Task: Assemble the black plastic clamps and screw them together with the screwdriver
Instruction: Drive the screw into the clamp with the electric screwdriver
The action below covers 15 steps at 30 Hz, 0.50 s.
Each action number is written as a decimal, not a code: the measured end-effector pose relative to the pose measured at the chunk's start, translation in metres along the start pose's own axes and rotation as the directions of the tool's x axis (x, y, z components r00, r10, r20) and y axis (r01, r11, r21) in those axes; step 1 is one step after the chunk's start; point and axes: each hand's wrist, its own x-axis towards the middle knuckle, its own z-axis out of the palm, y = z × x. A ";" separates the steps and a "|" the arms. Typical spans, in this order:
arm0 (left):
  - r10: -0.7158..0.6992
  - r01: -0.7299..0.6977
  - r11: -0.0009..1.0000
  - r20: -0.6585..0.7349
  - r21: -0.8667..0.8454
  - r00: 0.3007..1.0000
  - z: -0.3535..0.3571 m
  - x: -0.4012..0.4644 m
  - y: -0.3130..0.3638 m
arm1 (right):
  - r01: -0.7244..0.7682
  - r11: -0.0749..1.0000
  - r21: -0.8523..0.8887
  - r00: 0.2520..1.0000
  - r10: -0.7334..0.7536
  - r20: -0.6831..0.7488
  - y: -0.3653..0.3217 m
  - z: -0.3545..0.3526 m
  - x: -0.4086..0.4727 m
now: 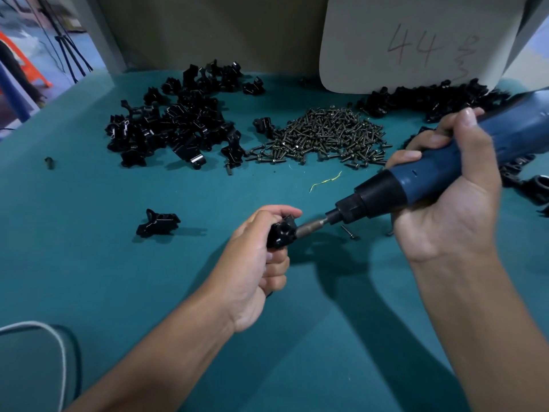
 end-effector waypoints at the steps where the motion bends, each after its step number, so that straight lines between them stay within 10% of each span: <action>1: 0.001 -0.001 1.000 -0.002 -0.001 1.000 0.000 0.000 0.000 | 0.001 1.000 -0.002 1.000 -0.001 -0.001 0.001 0.000 0.000; 15: 0.004 -0.004 1.000 -0.010 0.005 1.000 0.000 0.003 -0.001 | -0.001 1.000 -0.020 1.000 0.001 -0.013 0.002 -0.001 0.000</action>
